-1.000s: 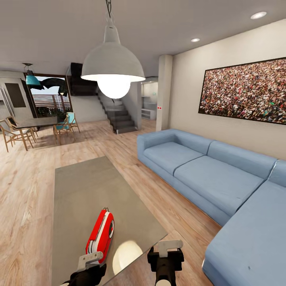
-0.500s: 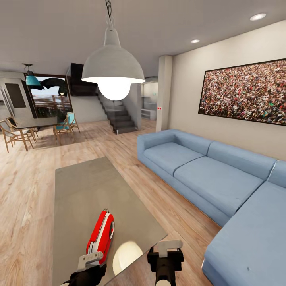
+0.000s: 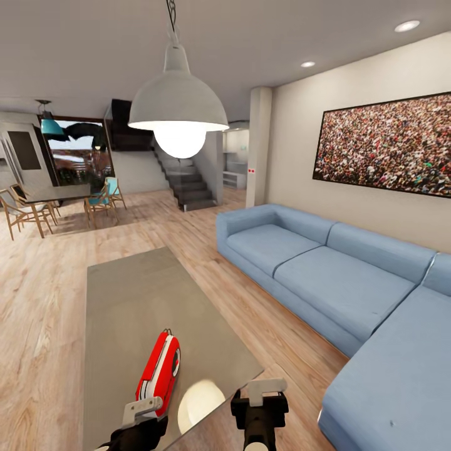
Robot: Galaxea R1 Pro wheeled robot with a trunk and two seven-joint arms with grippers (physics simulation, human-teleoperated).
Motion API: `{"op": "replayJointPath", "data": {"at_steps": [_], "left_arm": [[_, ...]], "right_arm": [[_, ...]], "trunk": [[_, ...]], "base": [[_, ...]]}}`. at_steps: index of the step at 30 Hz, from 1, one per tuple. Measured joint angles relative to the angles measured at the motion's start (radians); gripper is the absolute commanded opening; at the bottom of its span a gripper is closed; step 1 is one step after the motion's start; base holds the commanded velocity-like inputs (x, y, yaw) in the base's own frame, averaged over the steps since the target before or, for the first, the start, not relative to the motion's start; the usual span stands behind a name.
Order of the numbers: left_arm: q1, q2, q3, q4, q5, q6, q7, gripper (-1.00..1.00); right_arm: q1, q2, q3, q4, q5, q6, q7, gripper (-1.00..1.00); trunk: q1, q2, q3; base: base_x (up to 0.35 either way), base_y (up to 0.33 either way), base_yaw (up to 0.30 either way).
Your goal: Turn on the radio receiver that's on the table in the living room.
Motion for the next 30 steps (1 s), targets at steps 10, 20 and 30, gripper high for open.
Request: {"op": "replayJointPath", "data": {"at_steps": [10, 20, 30], "left_arm": [[0.0, 0.0, 0.0, -0.001, 0.001, 0.0, 0.0, 1.0], [0.0, 0.0, 0.0, -0.001, 0.001, 0.0, 0.0, 1.0], [0.0, 0.0, 0.0, -0.001, 0.001, 0.0, 0.0, 1.0]], "right_arm": [[0.0, 0.0, 0.0, -0.001, 0.0, 0.003, 0.0, 1.0], [0.0, 0.0, 0.0, -0.001, 0.0, 0.005, 0.001, 1.0], [0.0, 0.0, 0.0, -0.001, 0.0, 0.005, 0.001, 1.0]], "trunk": [[0.0, 0.0, -0.016], [0.0, 0.0, -0.032], [0.0, 0.0, -0.049]], "base": [[0.0, 0.0, 0.0], [0.0, 0.0, 0.0], [0.0, 0.0, 0.0]]}}
